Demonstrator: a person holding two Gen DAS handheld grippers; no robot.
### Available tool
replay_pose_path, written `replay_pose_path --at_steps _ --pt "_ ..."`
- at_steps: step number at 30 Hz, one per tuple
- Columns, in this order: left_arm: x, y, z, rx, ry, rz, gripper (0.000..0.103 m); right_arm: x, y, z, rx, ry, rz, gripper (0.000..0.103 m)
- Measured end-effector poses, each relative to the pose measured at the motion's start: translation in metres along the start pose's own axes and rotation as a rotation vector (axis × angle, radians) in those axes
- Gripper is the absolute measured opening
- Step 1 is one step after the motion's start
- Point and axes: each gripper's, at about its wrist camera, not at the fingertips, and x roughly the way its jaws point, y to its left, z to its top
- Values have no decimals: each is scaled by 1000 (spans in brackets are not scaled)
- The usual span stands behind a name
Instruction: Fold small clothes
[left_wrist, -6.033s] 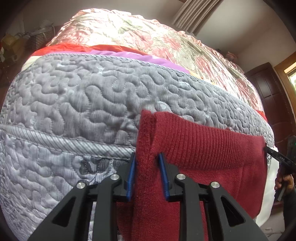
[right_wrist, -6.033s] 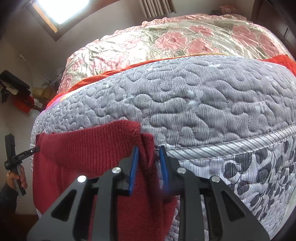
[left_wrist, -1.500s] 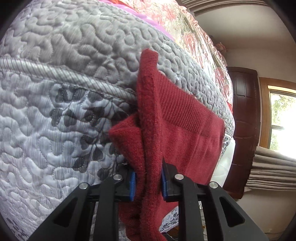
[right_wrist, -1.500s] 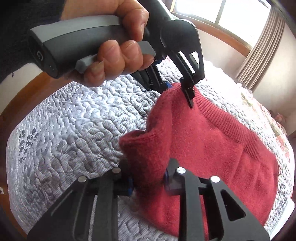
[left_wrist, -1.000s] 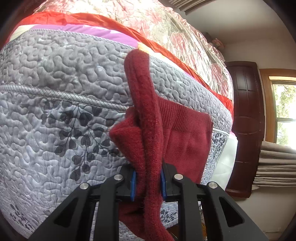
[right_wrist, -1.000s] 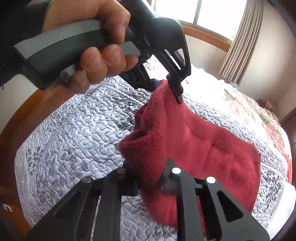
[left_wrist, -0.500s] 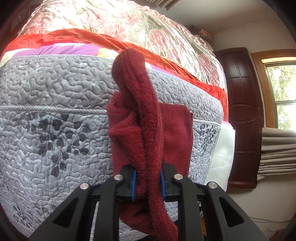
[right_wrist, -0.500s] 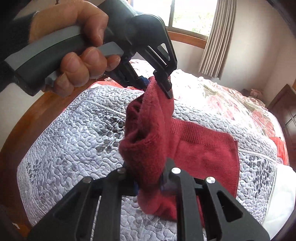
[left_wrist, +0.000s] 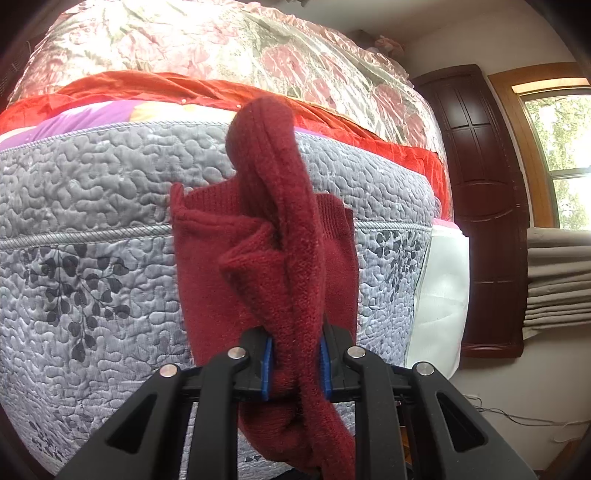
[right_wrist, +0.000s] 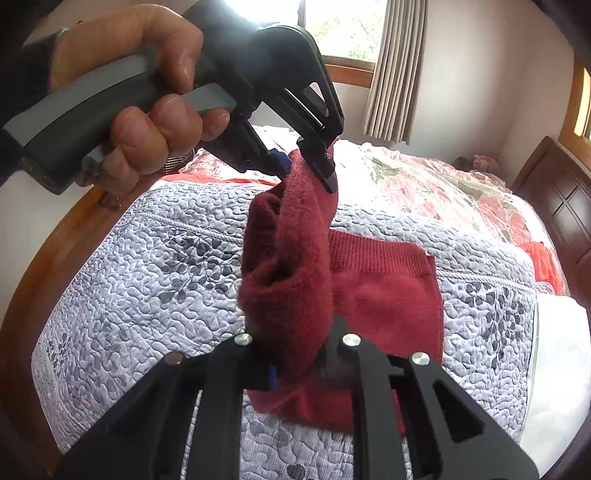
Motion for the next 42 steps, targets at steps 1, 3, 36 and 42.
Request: replay_pose_path --at_steps 1,3,36,42 --pt "4 -4 0 5 5 3 19 0 -4 -2 10 1 -1 13" --pt "11 -12 1 14 13 10 19 1 -12 -7 24 5 -8 13" --pt "192 -81 2 22 143 175 24 67 -153 -115 414 136 135 14" --pt "195 -84 -3 30 116 90 48 80 -171 -137 503 166 217 15"
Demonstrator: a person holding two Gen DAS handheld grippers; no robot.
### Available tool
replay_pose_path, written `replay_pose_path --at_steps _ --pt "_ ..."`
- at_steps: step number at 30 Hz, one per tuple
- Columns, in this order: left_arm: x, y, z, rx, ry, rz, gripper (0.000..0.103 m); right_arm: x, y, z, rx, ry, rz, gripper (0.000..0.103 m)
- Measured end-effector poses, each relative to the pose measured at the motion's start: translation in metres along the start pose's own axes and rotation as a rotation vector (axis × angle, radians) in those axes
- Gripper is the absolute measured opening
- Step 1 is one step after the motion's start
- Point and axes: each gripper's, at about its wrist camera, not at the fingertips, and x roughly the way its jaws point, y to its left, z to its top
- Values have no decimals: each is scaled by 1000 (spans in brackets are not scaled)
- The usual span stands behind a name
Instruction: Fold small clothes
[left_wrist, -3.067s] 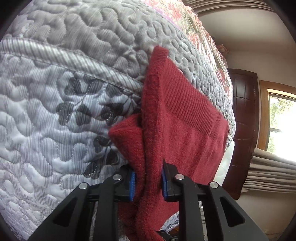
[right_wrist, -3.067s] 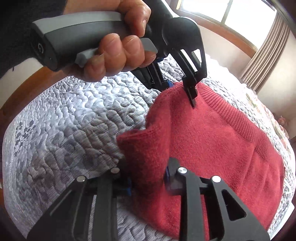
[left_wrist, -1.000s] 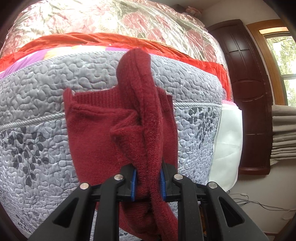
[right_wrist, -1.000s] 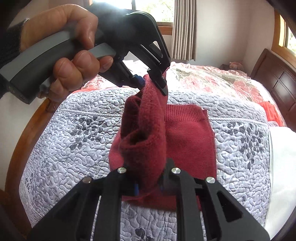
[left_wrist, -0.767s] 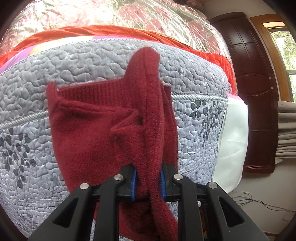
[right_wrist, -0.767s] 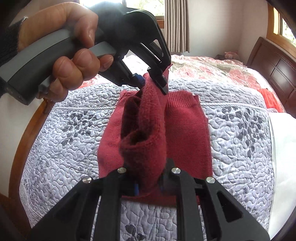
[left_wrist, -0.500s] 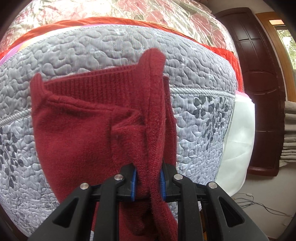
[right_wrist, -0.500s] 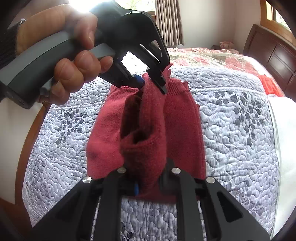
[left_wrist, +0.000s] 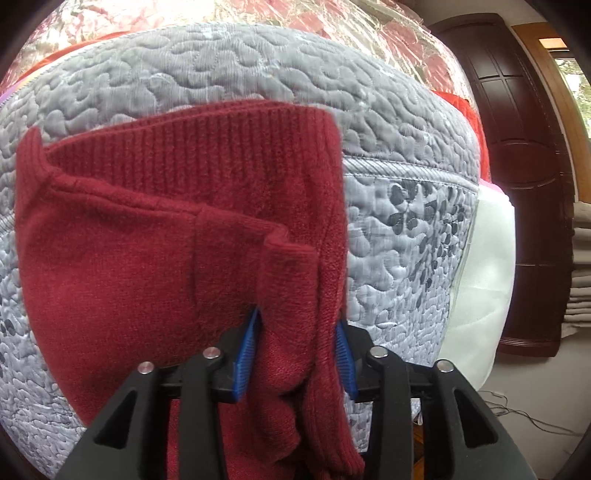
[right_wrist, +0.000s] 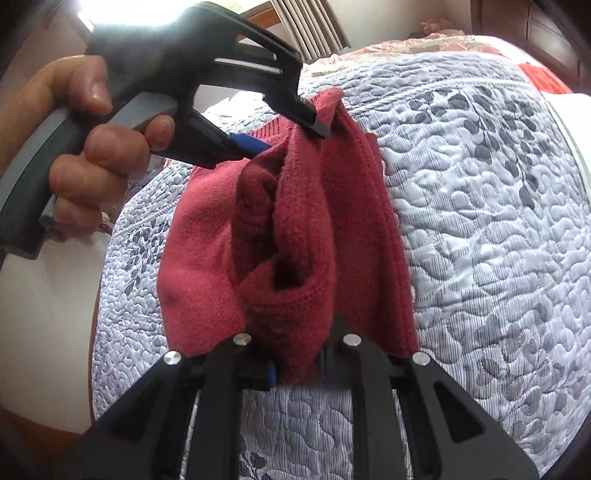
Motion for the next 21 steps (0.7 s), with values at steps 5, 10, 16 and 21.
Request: replay_pose_path --at_steps 5,10,16,21 --pt "-36 -17 -18 136 -149 -43 61 2 -42 -11 159 30 79 46" --pt "-81 2 -62 182 -260 -96 70 -30 -60 -12 136 51 133 47" --pt "-83 55 -133 175 -287 -51 77 -42 -29 28 -96 104 210 46" --pt "-63 80 -161 96 -257 -15 91 13 -24 38 -193 302 180 40"
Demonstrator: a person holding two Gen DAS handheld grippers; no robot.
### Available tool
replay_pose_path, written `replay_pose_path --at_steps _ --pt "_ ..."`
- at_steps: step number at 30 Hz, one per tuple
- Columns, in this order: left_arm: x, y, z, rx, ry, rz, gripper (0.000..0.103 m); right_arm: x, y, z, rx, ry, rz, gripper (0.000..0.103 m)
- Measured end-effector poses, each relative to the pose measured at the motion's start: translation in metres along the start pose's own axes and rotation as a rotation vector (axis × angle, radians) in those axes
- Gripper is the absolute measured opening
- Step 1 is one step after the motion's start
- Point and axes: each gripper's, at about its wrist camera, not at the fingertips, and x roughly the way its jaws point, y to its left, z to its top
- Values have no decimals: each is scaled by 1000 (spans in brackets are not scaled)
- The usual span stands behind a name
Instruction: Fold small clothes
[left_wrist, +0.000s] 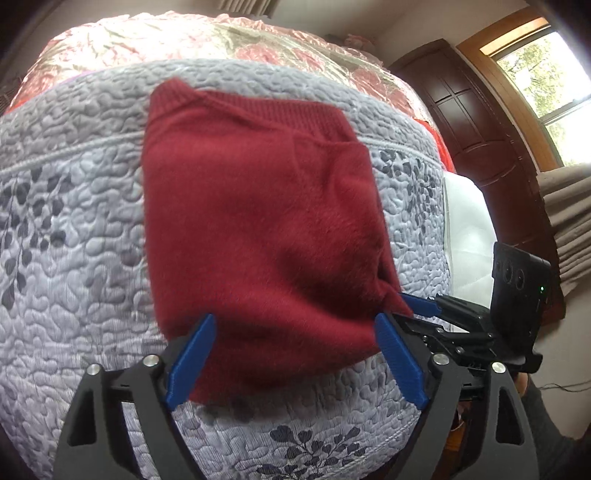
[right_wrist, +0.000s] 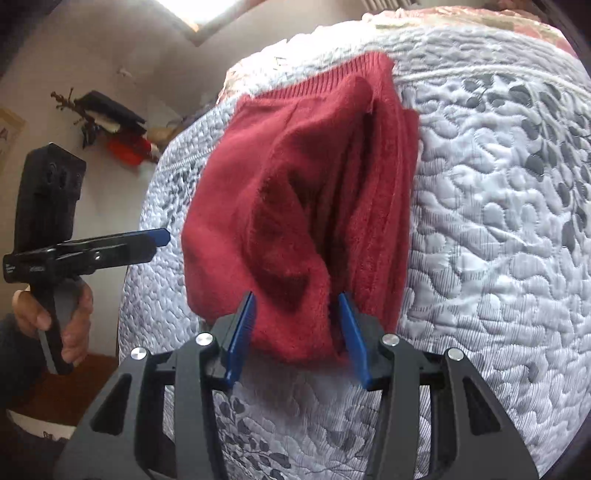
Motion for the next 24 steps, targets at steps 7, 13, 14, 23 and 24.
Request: replay_pose_path --at_steps 7,13,14,23,24 --pt "12 9 -14 -23 32 30 99 -5 -24 -17 21 56 -6 7" --pt "32 10 -21 -34 64 97 99 -21 -32 -4 112 35 62 27" --pt "32 8 -23 -19 56 99 99 -31 -32 7 129 -11 71 31" --pt "41 -8 -33 58 15 168 99 1 -62 105 363 -85 223 51" --pt "43 -9 -34 60 20 166 99 9 -63 111 373 -80 220 48"
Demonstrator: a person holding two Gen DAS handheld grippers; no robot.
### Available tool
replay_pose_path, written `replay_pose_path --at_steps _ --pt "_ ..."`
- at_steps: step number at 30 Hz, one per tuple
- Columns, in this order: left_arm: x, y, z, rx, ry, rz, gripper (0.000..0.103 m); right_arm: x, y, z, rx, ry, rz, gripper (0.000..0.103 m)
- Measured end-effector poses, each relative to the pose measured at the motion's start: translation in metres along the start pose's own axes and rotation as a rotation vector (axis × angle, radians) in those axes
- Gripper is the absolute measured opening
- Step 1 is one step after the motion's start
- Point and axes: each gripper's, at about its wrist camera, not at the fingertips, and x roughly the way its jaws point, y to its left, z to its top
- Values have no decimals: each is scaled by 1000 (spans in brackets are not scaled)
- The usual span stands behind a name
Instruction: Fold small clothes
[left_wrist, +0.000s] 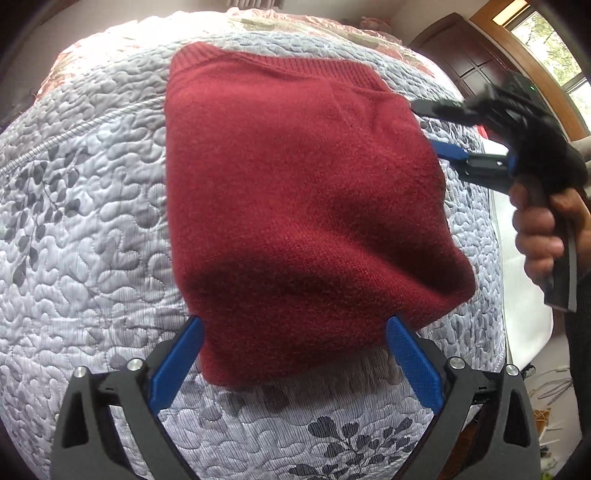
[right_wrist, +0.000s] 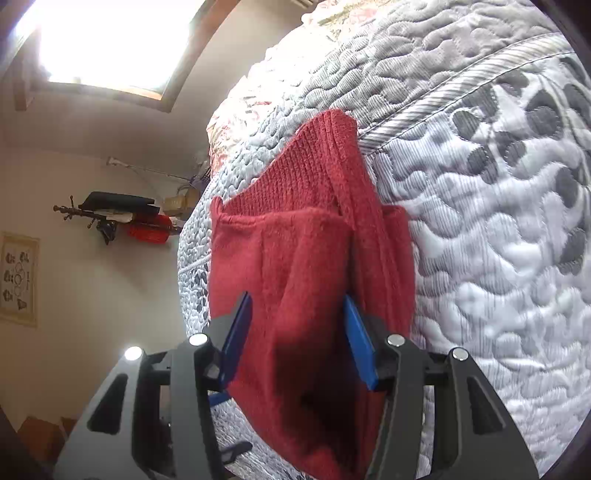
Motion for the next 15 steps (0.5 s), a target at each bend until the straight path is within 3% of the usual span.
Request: replay_pose_path --at_steps 2,3,8,11,14,15 --pt "3 0 -1 6 7 1 99 9 0 11 -4 4 -20 17" --pt "5 -2 -1 10 7 3 99 8 3 15 -38 -15 -47 9" --pt "7 -10 -1 33 -11 -10 99 -14 32 8 -243 -204 -165 8" --pt "17 -11 -1 36 11 2 99 10 -5 13 -157 -131 -213 9" --pt "26 -6 -2 24 35 8 99 11 -24 7 -72 -119 -145 13" --pt "26 -6 -3 20 35 7 99 4 -22 5 -55 -124 -119 21"
